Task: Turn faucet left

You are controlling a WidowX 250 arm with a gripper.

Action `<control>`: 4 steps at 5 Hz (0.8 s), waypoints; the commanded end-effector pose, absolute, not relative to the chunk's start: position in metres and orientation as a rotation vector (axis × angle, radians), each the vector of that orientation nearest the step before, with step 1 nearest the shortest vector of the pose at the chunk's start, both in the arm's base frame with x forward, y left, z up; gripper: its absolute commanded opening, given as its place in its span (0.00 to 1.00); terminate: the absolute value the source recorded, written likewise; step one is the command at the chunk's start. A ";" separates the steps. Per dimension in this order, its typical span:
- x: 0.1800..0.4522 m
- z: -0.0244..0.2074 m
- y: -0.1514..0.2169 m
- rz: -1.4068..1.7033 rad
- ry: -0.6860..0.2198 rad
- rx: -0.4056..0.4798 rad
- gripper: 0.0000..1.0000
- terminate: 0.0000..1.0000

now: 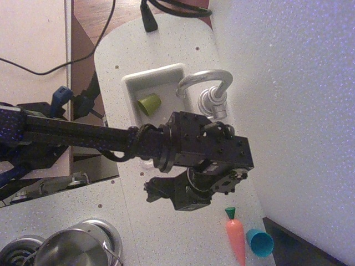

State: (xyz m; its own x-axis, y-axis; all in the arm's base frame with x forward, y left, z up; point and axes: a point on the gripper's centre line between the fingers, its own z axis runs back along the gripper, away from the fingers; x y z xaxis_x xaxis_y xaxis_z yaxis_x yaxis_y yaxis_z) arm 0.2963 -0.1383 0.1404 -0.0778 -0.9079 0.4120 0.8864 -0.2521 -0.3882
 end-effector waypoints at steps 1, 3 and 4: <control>0.296 0.140 -0.138 -1.693 0.042 -0.683 1.00 0.00; 0.289 0.154 -0.104 -1.607 -0.033 -0.543 1.00 0.00; 0.289 0.160 -0.081 -1.558 -0.080 -0.468 1.00 0.00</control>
